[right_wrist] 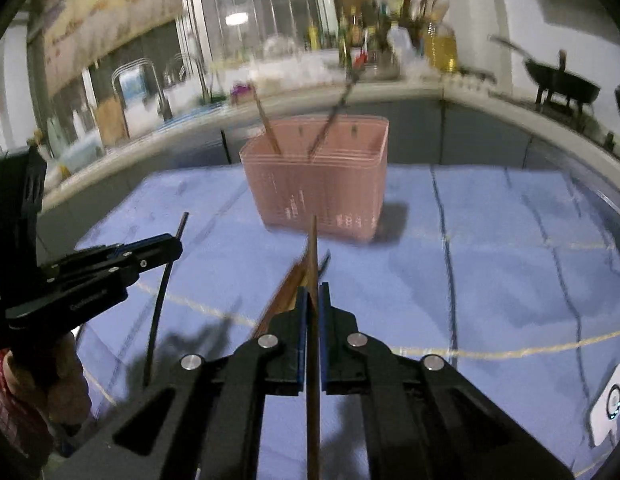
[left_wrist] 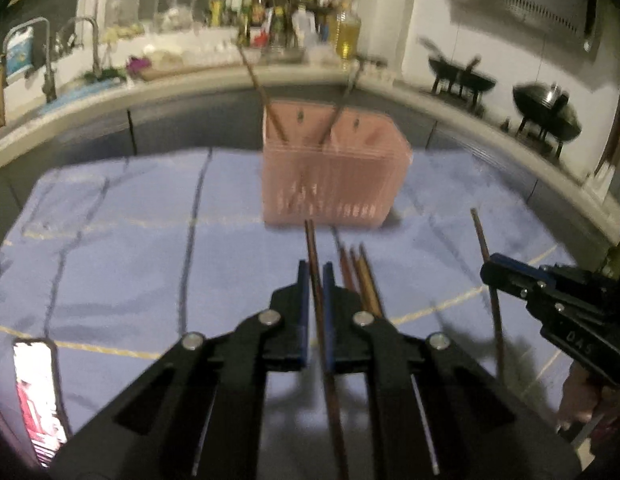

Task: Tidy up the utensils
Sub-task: 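Lift both held chopsticks up above the pink basket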

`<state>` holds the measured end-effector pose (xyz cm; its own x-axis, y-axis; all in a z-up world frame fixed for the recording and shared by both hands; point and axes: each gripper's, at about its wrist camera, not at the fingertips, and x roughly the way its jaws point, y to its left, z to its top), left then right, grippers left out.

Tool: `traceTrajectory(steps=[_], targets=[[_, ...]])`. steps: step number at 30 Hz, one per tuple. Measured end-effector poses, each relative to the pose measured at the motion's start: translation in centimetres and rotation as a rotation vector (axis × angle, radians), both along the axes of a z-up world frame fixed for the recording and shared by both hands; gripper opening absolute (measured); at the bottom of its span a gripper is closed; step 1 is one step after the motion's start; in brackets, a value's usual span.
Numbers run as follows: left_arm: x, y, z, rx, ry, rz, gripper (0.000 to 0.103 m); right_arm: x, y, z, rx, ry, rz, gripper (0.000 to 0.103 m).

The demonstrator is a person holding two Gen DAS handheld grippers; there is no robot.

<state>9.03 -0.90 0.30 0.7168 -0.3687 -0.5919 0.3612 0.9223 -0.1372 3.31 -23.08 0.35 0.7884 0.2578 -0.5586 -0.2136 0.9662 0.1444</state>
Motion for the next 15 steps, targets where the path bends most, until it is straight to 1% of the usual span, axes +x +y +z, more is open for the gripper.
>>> traceTrajectory(steps=[3,6,9,15], targets=[[-1.0,0.8,2.2,-0.038,-0.050,0.008,0.005,-0.9,-0.2,1.8,0.026,-0.062,-0.010,0.005],[-1.9,1.3,3.4,-0.066,-0.083,0.011,0.005,-1.8,-0.6,3.2,0.049,-0.114,-0.018,0.005],[-2.7,1.3,3.6,-0.061,-0.095,0.016,0.005,-2.5,-0.6,4.0,0.051,-0.140,-0.029,0.005],[-3.1,1.2,2.9,-0.064,-0.074,0.012,0.005,-3.5,-0.7,4.3,0.058,-0.147,-0.041,0.005]])
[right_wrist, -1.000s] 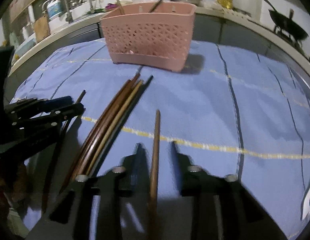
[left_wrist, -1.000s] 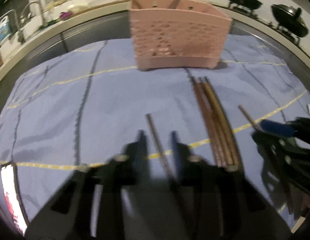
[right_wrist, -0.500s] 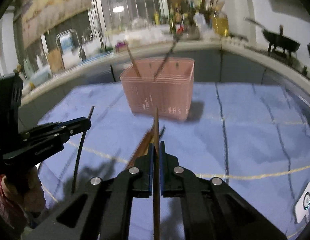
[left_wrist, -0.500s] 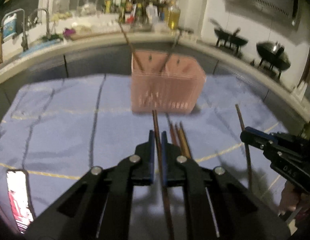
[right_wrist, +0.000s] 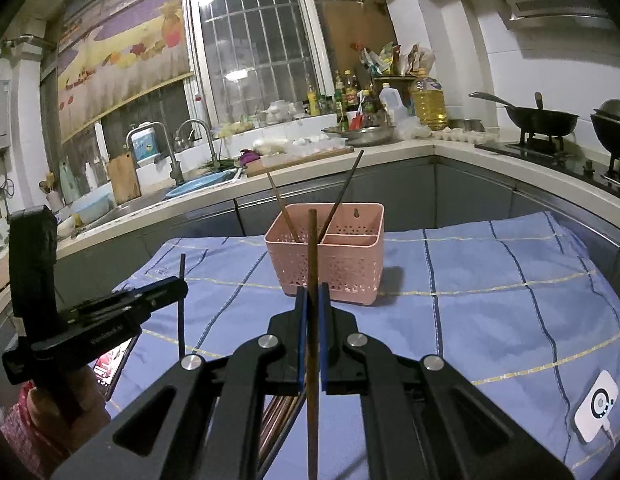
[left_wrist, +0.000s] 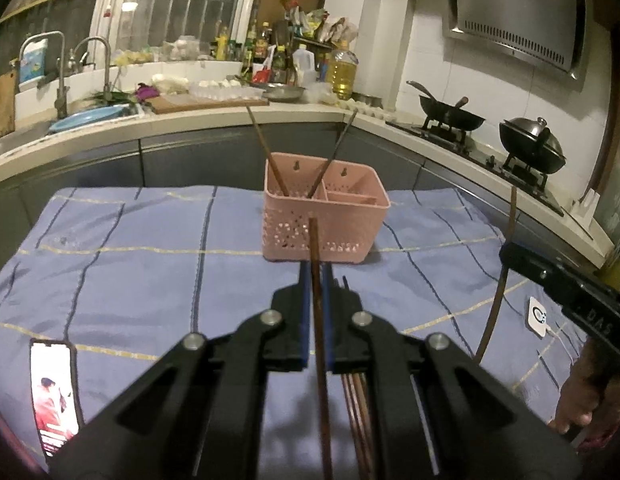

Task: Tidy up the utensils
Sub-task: 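Lift both held chopsticks up above the pink basket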

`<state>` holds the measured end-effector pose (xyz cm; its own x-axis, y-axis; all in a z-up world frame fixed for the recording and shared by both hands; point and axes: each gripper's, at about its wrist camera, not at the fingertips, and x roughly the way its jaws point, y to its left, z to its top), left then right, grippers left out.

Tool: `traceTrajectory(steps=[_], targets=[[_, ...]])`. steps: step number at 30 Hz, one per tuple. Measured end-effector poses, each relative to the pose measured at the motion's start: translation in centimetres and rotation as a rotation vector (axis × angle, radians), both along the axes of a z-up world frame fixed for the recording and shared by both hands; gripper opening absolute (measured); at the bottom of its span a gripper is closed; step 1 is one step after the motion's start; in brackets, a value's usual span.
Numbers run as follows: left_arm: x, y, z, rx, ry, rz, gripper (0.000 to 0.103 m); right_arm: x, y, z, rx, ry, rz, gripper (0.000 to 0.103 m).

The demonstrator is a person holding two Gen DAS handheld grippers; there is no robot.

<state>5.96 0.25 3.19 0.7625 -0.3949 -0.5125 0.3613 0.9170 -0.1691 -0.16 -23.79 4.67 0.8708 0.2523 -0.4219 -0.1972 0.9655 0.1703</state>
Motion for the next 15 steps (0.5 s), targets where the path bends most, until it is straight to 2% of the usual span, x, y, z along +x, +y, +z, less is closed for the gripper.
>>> traceTrajectory(steps=[15], targets=[[-0.33,-0.40,-1.06,0.010,0.028,-0.017,0.005,-0.60,0.18,-0.80,0.010,0.019,-0.014,0.005]])
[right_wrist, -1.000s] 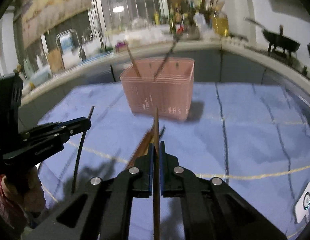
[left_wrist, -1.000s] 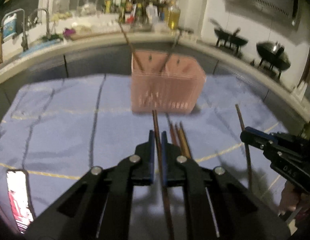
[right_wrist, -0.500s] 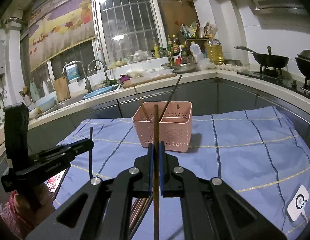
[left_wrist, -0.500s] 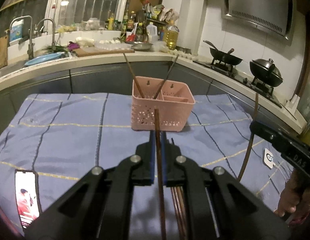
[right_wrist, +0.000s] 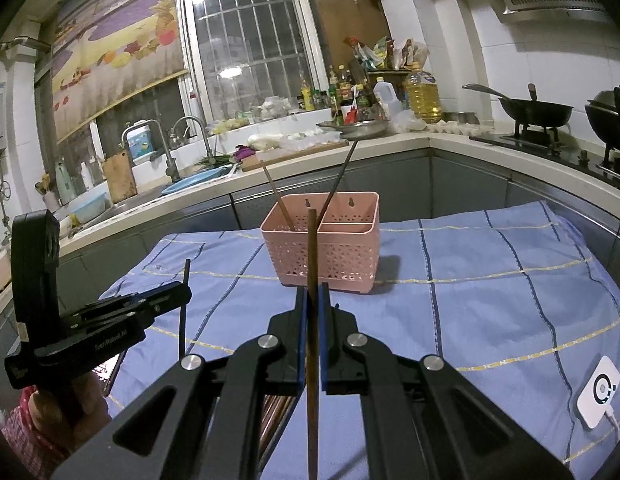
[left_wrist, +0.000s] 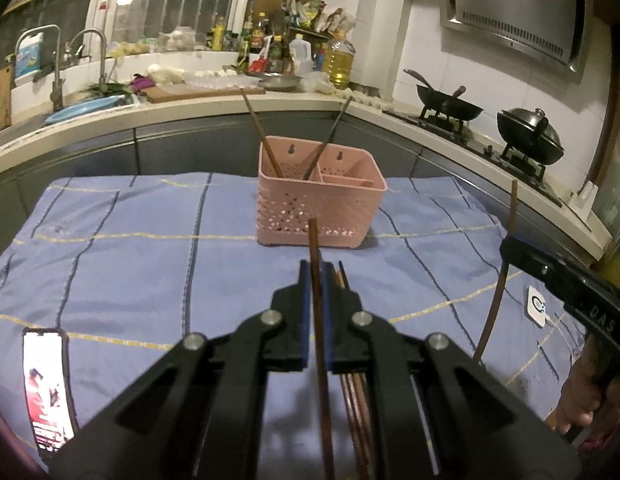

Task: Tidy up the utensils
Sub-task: 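Lift both held chopsticks up above the pink basket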

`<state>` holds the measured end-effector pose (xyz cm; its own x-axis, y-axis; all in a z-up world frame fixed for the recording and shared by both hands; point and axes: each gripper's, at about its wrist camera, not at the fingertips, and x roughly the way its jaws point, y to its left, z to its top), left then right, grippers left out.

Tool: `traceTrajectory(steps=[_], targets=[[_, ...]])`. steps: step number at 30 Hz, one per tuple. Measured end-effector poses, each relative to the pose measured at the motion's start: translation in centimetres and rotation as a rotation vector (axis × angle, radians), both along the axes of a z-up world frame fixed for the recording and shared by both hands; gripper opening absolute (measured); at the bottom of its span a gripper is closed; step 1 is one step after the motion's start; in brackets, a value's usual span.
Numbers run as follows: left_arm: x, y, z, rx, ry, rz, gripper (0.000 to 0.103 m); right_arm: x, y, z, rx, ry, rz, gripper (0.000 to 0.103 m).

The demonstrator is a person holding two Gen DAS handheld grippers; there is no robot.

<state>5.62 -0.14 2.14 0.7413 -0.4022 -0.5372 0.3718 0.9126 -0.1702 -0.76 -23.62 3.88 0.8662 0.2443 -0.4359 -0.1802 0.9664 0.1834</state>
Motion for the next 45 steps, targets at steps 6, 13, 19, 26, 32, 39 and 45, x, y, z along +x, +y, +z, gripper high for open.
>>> traceTrajectory(steps=[6,13,19,26,32,39,45], targets=[[0.0,0.0,0.0,-0.006,0.001,0.004,0.005,-0.1,-0.2,0.2,0.010,-0.008,-0.005,0.005],[-0.4,0.0,0.1,-0.013,-0.005,-0.004,0.005,-0.3,0.0,0.4,0.016,-0.017,-0.002,0.005],[-0.5,-0.2,0.0,-0.014,0.005,-0.018,0.005,-0.4,0.0,0.2,0.018,-0.011,-0.001,0.005],[-0.4,-0.3,0.0,-0.024,0.016,-0.029,0.005,-0.5,0.0,0.1,0.019,-0.010,-0.001,0.005],[-0.7,-0.7,0.0,-0.023,0.014,-0.048,0.005,-0.5,0.1,0.2,0.018,-0.011,-0.002,0.005],[-1.0,-1.0,0.1,-0.035,0.016,-0.065,0.005,-0.8,0.4,0.4,0.021,-0.020,0.000,0.005],[-1.5,-1.8,0.7,-0.050,0.004,-0.093,0.005,-1.3,0.3,0.8,0.042,-0.023,-0.001,0.005]])
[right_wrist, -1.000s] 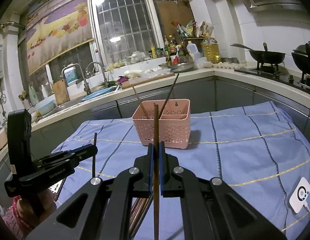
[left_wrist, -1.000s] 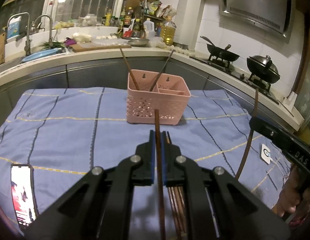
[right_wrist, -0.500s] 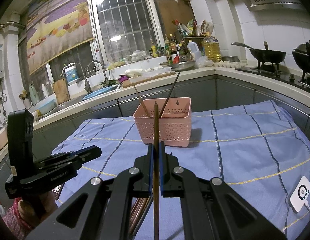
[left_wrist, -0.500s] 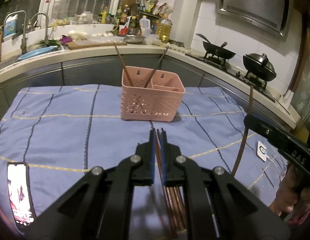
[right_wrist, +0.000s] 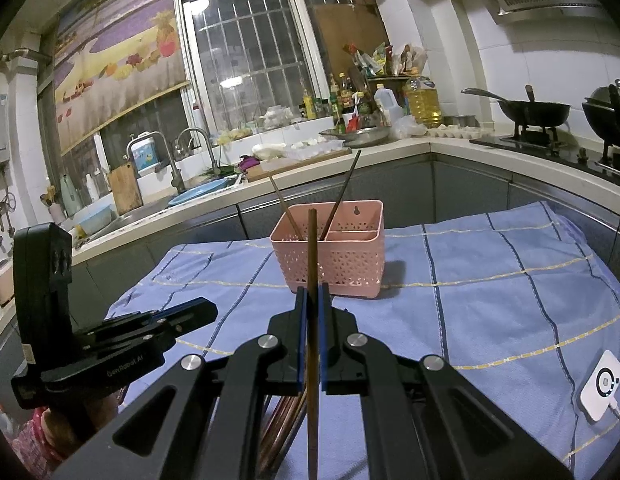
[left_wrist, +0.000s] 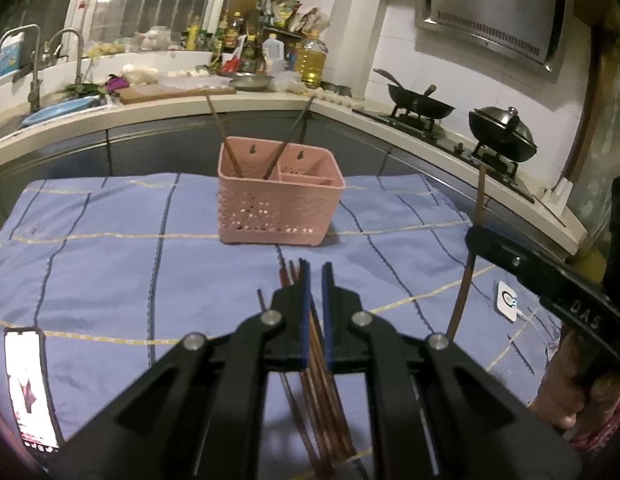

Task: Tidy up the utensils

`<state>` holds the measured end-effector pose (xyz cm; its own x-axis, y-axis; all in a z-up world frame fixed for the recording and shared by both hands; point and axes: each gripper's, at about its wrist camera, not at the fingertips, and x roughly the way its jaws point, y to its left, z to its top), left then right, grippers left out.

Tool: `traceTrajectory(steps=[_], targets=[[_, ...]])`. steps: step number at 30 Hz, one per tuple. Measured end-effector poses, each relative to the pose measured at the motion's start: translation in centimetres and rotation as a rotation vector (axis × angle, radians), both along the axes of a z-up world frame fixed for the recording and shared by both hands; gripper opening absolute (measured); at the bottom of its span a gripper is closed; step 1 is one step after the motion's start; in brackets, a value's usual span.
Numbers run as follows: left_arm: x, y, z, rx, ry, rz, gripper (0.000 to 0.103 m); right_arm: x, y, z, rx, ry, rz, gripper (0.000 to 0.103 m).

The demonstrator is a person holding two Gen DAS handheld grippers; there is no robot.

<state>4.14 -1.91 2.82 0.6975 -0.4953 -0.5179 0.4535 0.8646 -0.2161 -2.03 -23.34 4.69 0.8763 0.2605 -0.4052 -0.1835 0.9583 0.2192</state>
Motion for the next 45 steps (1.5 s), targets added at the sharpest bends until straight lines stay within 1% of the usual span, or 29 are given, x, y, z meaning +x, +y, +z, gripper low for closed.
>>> traceTrajectory(steps=[7,12,15,17,18,19,21,23,25,27,28,29,30,31,35,38,39,42,44,45], targets=[[0.7,1.3,0.8,-0.056,0.025,-0.002,0.005,-0.1,-1.3,0.7,0.058,0.002,-0.013,0.005],[0.5,1.9,2.1,-0.086,0.006,-0.009,0.005,-0.6,-1.6,1.1,0.071,-0.013,-0.015,0.005],[0.4,2.1,2.2,-0.081,0.003,0.004,0.005,-0.7,-1.6,1.0,0.073,-0.013,-0.009,0.005],[0.9,1.8,1.5,-0.050,0.036,0.024,0.005,-0.6,-1.7,0.8,0.075,-0.008,-0.009,0.005],[1.4,1.5,0.5,-0.018,0.074,0.043,0.005,-0.5,-1.8,0.7,0.078,-0.003,-0.009,0.005],[1.8,1.4,-0.3,-0.001,0.102,0.044,0.005,-0.5,-1.8,0.6,0.078,0.001,-0.009,0.005],[3.2,1.2,-2.6,0.022,0.190,0.052,0.005,-0.3,-1.9,0.4,0.076,0.010,-0.010,0.005],[4.6,1.1,-4.7,0.021,0.284,0.051,0.005,-0.2,-2.0,0.1,0.075,0.019,-0.012,0.005],[5.4,0.9,-6.2,0.026,0.323,0.050,0.005,-0.1,-2.1,-0.1,0.076,0.027,-0.015,0.005],[6.4,0.2,-7.3,0.055,0.352,0.046,0.006,0.0,-2.4,-0.5,0.080,0.035,-0.018,0.005],[6.8,0.0,-7.7,0.063,0.364,0.041,0.012,0.1,-2.5,-0.6,0.083,0.039,-0.018,0.005],[7.3,-0.4,-8.1,0.076,0.373,0.040,0.018,0.1,-2.5,-0.8,0.086,0.042,-0.019,0.005],[7.4,-0.7,-8.2,0.087,0.370,0.044,0.031,0.2,-2.6,-0.9,0.089,0.045,-0.018,0.005],[7.7,-0.9,-8.5,0.103,0.363,0.055,0.038,0.2,-2.6,-1.0,0.091,0.048,-0.017,0.005],[8.5,-1.4,-9.5,0.128,0.378,0.059,0.039,0.4,-2.9,-1.3,0.099,0.056,-0.016,0.005],[9.0,-1.5,-10.6,0.168,0.386,0.081,0.039,0.5,-3.0,-1.6,0.109,0.062,-0.015,0.005],[9.0,-1.5,-10.7,0.164,0.385,0.083,0.039,0.5,-3.0,-1.6,0.110,0.062,-0.015,0.005],[8.7,-1.7,-10.7,0.196,0.353,0.092,0.039,0.6,-3.1,-1.7,0.111,0.065,-0.016,0.005],[8.3,-2.4,-10.9,0.243,0.325,0.102,0.039,0.8,-3.1,-1.9,0.120,0.073,-0.016,0.005],[7.9,-3.0,-11.0,0.285,0.299,0.115,0.039,0.8,-3.1,-2.0,0.124,0.076,-0.015,0.005]])
